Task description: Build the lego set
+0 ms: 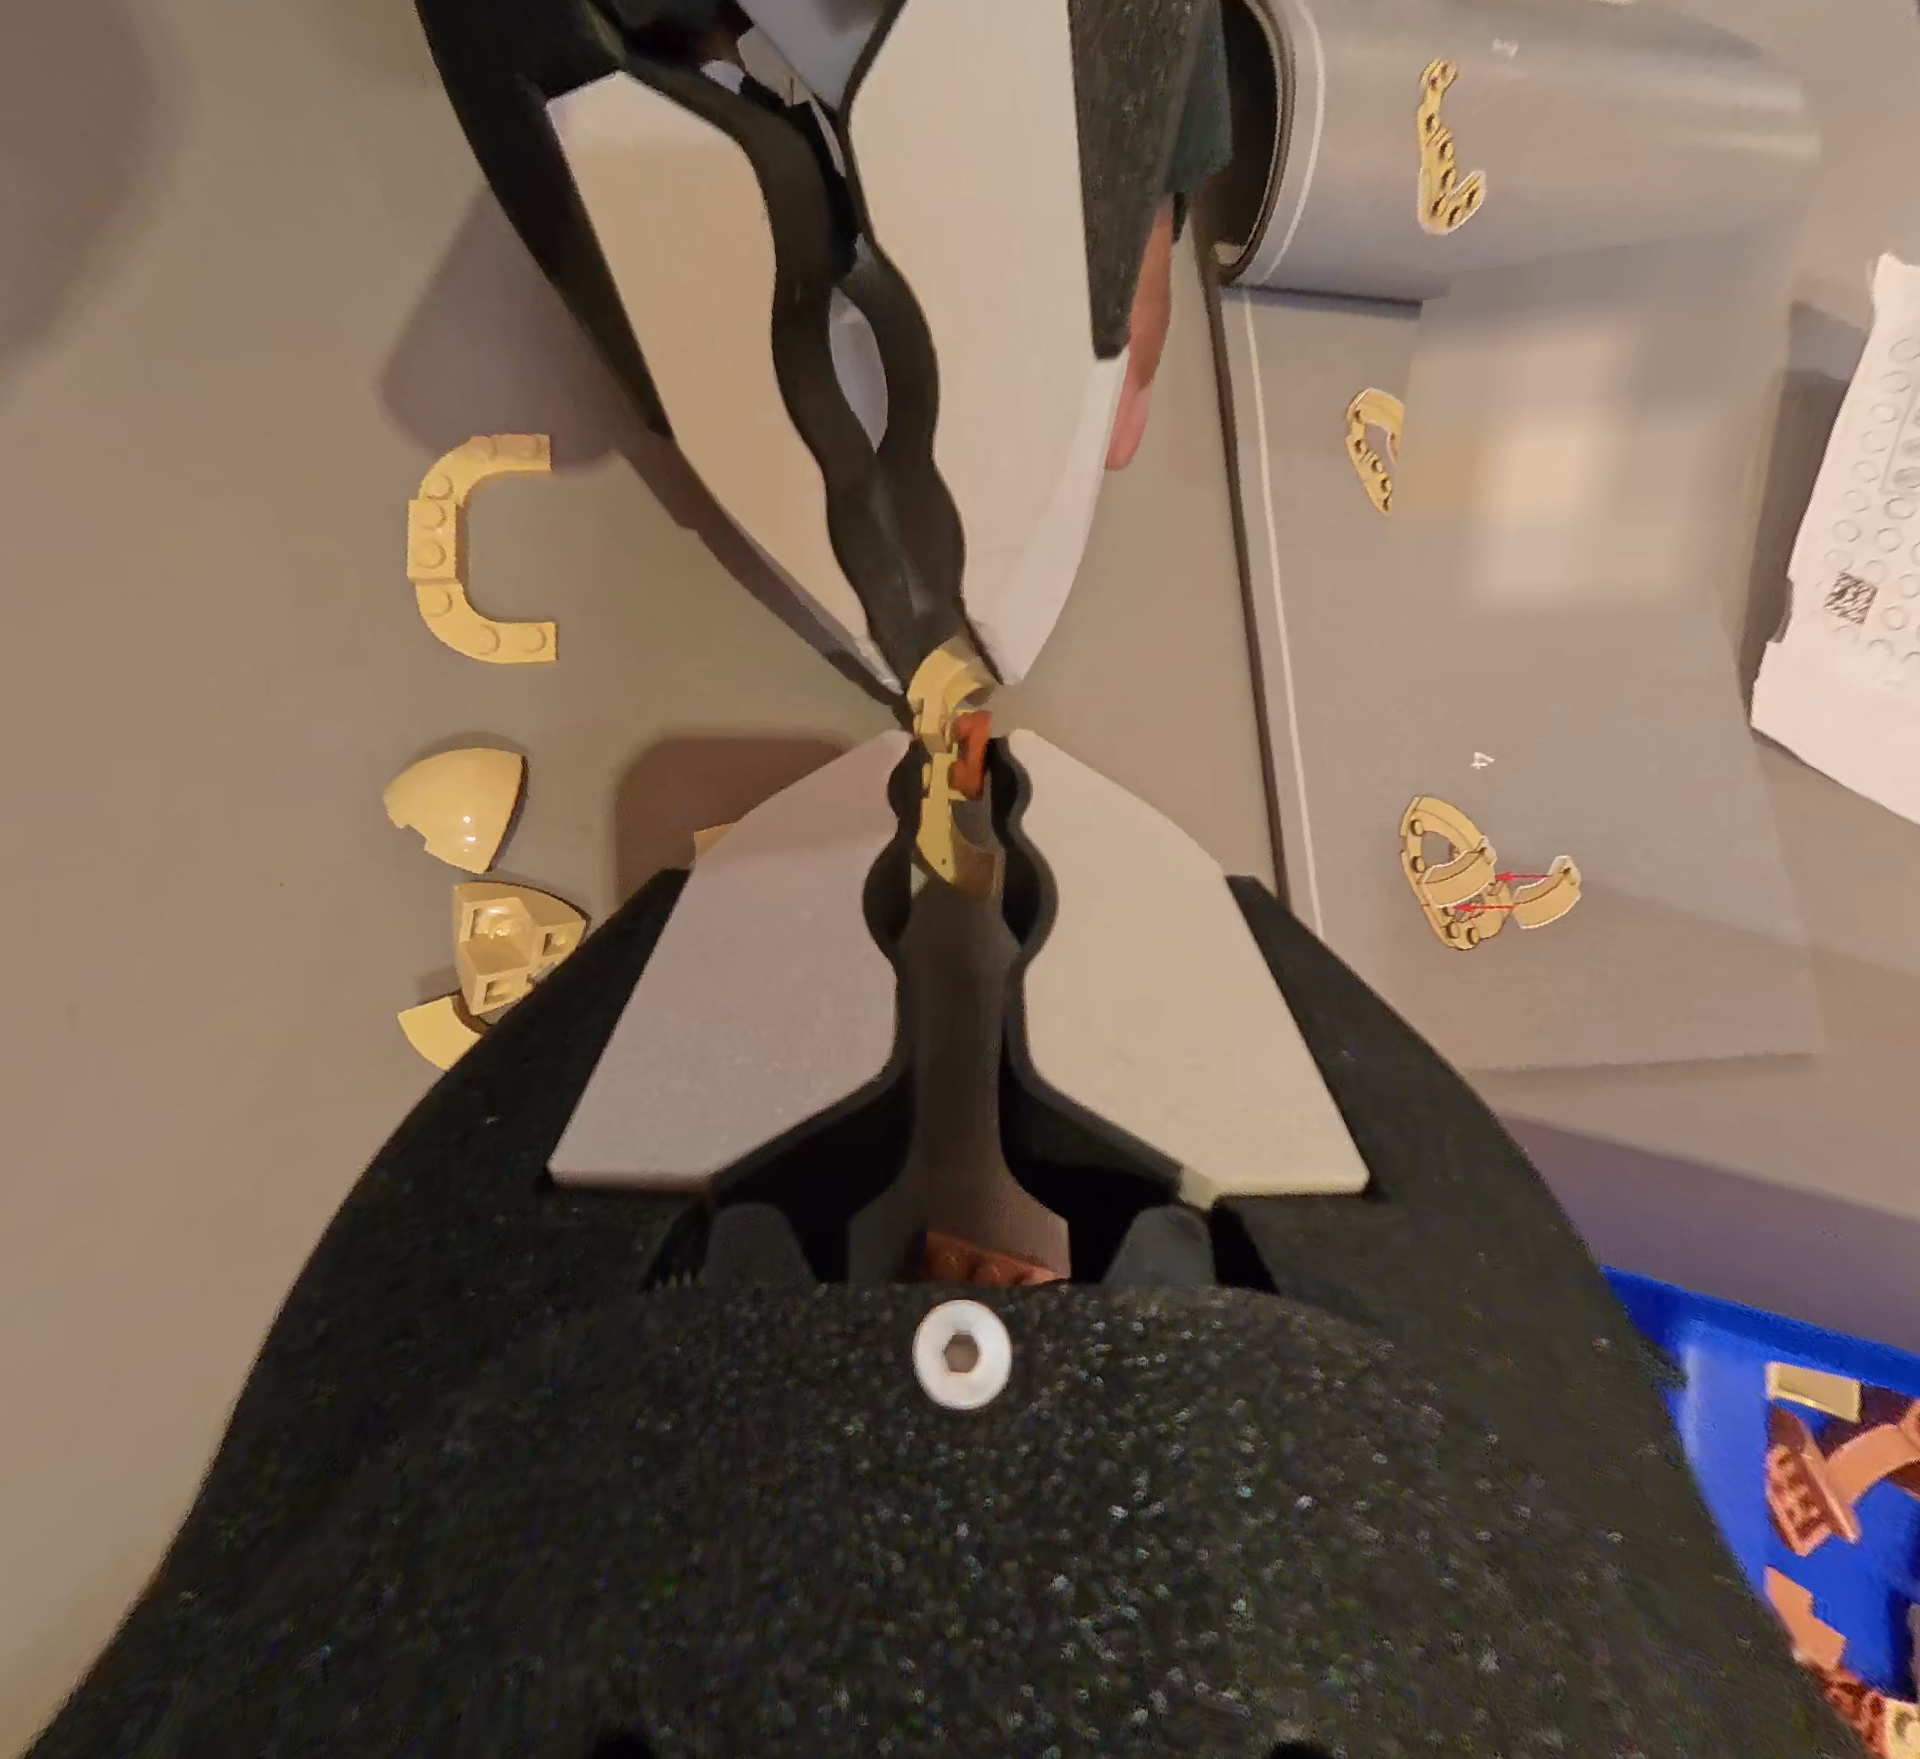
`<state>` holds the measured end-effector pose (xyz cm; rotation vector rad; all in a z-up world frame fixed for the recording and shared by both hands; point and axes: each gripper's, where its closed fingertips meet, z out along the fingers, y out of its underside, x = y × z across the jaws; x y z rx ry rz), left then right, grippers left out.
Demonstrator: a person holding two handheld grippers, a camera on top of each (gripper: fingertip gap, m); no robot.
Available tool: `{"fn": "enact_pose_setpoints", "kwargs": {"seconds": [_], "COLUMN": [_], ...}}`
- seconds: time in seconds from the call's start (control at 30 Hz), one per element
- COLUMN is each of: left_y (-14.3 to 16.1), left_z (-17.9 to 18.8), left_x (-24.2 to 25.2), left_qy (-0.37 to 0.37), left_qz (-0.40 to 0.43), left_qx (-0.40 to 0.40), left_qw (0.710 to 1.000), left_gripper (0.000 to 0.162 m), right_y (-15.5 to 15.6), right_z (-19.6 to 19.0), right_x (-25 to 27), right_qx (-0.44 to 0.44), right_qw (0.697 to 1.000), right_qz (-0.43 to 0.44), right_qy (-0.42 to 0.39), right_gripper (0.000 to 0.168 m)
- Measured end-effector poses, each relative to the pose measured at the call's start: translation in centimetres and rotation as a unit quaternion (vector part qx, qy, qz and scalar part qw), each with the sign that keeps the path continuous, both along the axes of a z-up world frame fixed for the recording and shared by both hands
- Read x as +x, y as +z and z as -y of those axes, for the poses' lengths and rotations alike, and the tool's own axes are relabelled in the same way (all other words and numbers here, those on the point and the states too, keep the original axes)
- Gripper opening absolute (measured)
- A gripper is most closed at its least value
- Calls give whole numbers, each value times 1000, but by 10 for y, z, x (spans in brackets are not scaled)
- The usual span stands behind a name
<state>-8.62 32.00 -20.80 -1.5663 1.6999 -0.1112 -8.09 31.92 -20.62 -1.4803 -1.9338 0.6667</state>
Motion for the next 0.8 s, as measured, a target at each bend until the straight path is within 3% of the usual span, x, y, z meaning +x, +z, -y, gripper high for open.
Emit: {"fn": "enact_pose_setpoints", "kwargs": {"seconds": [0.33, 0.8], "left_y": [-1, -4], "left_z": [2, 7], "left_x": [-7, -6], "left_qy": [23, 22], "left_qz": [-57, -92], "left_qx": [15, 24], "left_qw": [998, 995], "left_gripper": [14, 7], "right_y": [-1, -2], "right_z": [0, 1], "right_x": [-5, -7], "right_qx": [95, 111], "right_qw": [995, 994], "right_qz": [19, 21], "right_qy": [0, 1], "right_gripper": [12, 12]}}
